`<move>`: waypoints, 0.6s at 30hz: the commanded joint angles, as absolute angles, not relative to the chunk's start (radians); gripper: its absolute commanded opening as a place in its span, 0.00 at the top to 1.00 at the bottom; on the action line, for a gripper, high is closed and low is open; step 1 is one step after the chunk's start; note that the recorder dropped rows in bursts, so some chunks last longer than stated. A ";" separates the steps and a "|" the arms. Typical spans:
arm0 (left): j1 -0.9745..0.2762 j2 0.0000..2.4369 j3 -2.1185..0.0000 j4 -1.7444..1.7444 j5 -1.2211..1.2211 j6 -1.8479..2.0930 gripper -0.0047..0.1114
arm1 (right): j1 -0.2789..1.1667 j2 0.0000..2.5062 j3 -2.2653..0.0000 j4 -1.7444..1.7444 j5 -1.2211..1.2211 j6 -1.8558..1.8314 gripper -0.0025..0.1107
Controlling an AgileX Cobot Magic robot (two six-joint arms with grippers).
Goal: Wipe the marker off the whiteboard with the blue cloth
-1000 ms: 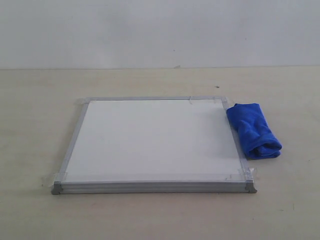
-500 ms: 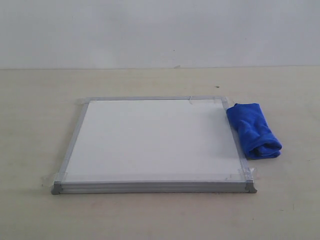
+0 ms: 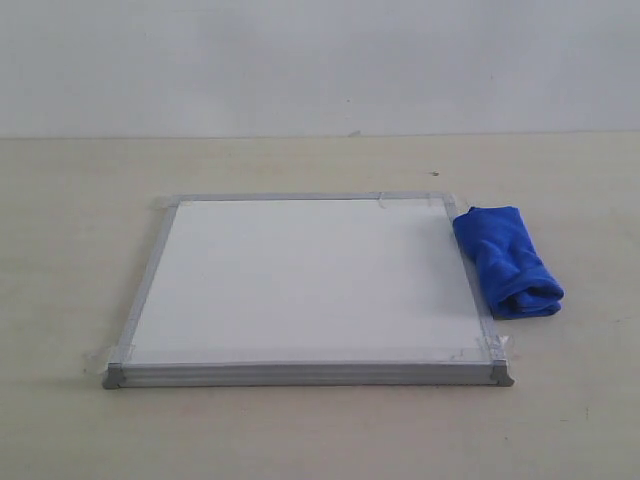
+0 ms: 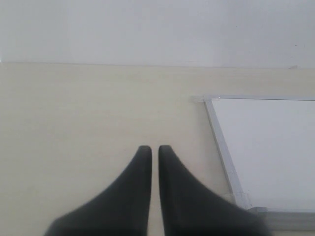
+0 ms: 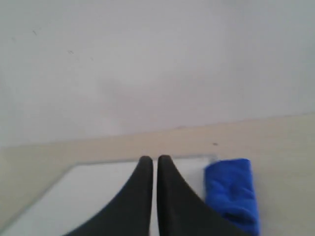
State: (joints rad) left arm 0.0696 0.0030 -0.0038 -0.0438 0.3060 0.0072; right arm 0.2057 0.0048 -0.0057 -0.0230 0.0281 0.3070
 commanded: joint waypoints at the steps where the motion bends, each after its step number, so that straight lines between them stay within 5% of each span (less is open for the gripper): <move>1: 0.071 0.000 0.000 -0.041 0.304 0.000 0.92 | 0.141 0.000 0.000 -0.040 0.227 0.090 0.98; 18: 0.071 0.000 0.000 -0.041 0.302 0.000 0.92 | 0.130 0.000 0.000 -0.035 0.340 0.156 0.98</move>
